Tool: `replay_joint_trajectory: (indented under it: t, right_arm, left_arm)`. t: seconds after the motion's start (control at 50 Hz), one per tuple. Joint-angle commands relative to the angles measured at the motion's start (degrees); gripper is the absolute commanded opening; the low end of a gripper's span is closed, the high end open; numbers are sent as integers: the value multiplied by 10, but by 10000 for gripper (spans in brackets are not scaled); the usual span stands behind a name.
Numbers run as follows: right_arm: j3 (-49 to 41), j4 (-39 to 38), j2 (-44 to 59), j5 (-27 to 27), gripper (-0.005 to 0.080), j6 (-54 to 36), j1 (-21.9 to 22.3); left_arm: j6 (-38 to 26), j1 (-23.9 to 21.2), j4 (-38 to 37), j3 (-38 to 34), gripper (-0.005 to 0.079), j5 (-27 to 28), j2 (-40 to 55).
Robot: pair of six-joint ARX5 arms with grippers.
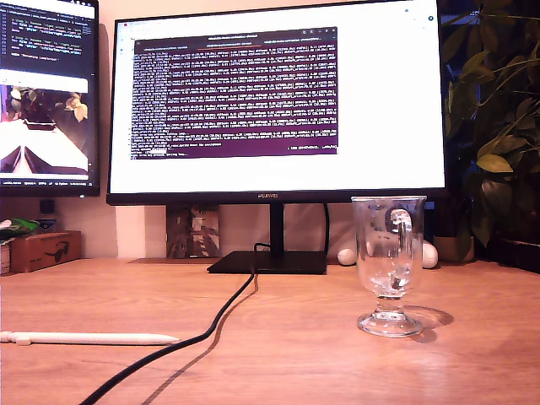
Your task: Pick the small glass cups in front of you with each of your hands, and place them behind the white pen
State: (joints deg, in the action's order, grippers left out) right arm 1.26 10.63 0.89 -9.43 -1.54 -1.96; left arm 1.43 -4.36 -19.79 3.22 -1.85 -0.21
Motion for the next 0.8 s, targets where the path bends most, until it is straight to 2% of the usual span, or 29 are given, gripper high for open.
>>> replay_joint_trajectory:
  t: [0.0, 0.1, 0.3, 0.38, 0.48, 0.52, 0.54, 0.6, 0.7, 0.78]
  right_arm:
    - [-7, -5, 2, 0, -8, 1, -2]
    - [-7, -5, 2, -2, -8, -40, -1]
    - [-7, -5, 2, 0, -8, -26, -2]
    - [-7, -5, 2, 13, -8, 21, -3]
    - [-7, -5, 2, 59, -8, 124, -3]
    - [-7, -7, 2, 79, -8, 177, -3]
    - [-7, -9, 2, 86, -8, 177, -3]
    - [-7, -16, 2, 135, -8, 261, -3]
    - [-1, -35, 2, 235, -8, 327, -3]
    - [19, -24, 3, 281, -11, 354, -3]
  left_arm:
    - [0, 1, -12, -13, -19, 0, -5]
    - [0, 1, -12, -13, -19, 0, -5]
    - [0, 1, -12, -13, -19, 1, -5]
    - [2, 1, -12, -13, -19, 4, -5]
    - [30, 1, 7, -13, -19, 25, -5]
    - [73, 1, 20, -13, -19, 50, -5]
    - [73, 1, 24, -13, -19, 58, -5]
    - [124, 1, 44, -13, -19, 92, -5]
    - [190, 1, 90, -13, -19, 134, -5]
    - [218, 1, 113, -7, -19, 169, -5]
